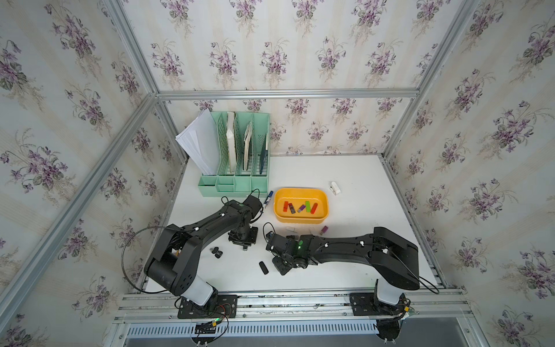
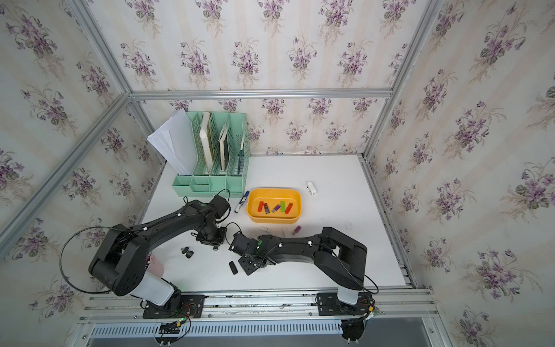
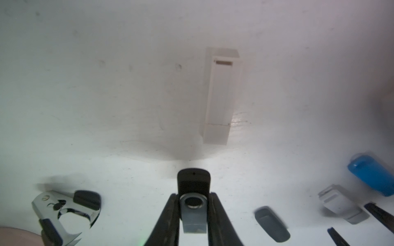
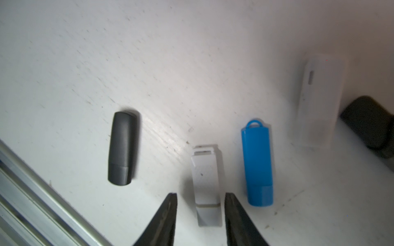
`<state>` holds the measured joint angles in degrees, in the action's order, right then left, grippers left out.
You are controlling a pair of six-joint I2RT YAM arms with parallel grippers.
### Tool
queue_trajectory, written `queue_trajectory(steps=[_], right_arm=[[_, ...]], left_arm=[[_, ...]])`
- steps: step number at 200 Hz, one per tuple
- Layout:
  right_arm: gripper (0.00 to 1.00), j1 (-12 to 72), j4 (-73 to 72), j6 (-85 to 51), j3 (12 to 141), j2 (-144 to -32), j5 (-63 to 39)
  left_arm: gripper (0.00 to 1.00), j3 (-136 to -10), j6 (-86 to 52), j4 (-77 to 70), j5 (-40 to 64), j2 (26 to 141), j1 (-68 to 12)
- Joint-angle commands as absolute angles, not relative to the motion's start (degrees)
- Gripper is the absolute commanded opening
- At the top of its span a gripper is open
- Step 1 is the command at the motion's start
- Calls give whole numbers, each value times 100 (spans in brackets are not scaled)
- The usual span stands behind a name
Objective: Put the usb flash drive into the storage box
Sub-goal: Pick up the USB flash from the center of the board.
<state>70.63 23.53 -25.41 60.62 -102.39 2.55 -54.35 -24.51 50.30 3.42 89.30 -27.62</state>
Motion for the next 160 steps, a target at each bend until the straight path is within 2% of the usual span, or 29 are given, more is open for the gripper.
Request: queue_trajectory(steps=[1, 160], right_arm=[[40, 7062, 2456, -2492, 6105, -10300, 325], [21, 7067, 2935, -2490, 6429, -10412, 696]], left_arm=[[25, -5424, -2408, 5175, 386, 8880, -2741], [25, -5519, -2348, 5304, 395, 8745, -2651]])
